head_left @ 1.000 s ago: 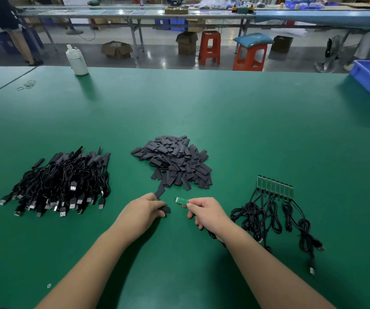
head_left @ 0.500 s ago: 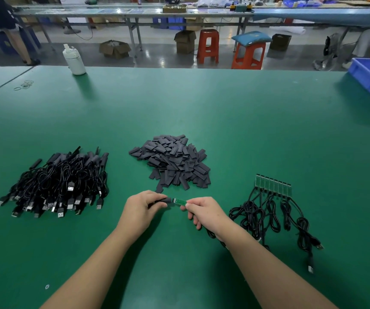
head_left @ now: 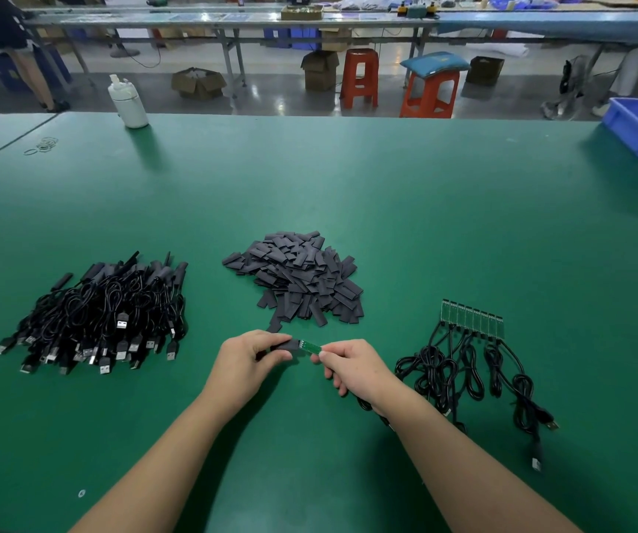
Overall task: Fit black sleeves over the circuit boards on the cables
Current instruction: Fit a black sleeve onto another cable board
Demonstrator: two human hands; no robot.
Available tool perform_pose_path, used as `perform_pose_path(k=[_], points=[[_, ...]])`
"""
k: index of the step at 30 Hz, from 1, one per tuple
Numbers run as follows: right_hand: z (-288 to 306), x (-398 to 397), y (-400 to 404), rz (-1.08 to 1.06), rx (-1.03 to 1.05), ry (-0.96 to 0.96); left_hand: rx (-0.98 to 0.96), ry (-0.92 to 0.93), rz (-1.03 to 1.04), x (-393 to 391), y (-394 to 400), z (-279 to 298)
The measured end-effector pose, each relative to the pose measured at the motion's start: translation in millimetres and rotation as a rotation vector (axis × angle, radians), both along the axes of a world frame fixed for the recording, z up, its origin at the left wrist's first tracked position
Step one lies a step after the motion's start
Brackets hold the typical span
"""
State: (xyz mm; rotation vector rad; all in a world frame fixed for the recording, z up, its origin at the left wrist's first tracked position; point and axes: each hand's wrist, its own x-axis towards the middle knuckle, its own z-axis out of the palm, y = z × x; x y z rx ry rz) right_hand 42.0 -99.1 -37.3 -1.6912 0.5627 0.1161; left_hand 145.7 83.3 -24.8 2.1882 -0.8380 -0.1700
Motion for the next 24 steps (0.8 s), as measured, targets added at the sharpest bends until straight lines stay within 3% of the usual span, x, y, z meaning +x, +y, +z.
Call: perform_pose_path(k=[7, 17, 24], points=[[1, 0, 0, 0.013, -0.025, 0.007, 0.028, -0.042, -0.027, 4, -2, 2], [-4, -1, -3, 0.067, -0.087, -0.015, 0.178, -0.244, -0.311, 8, -19, 9], [-9, 1, -2, 0.071, -0.109, -0.001, 0.282, -0.238, -0.337, 7, -23, 12]])
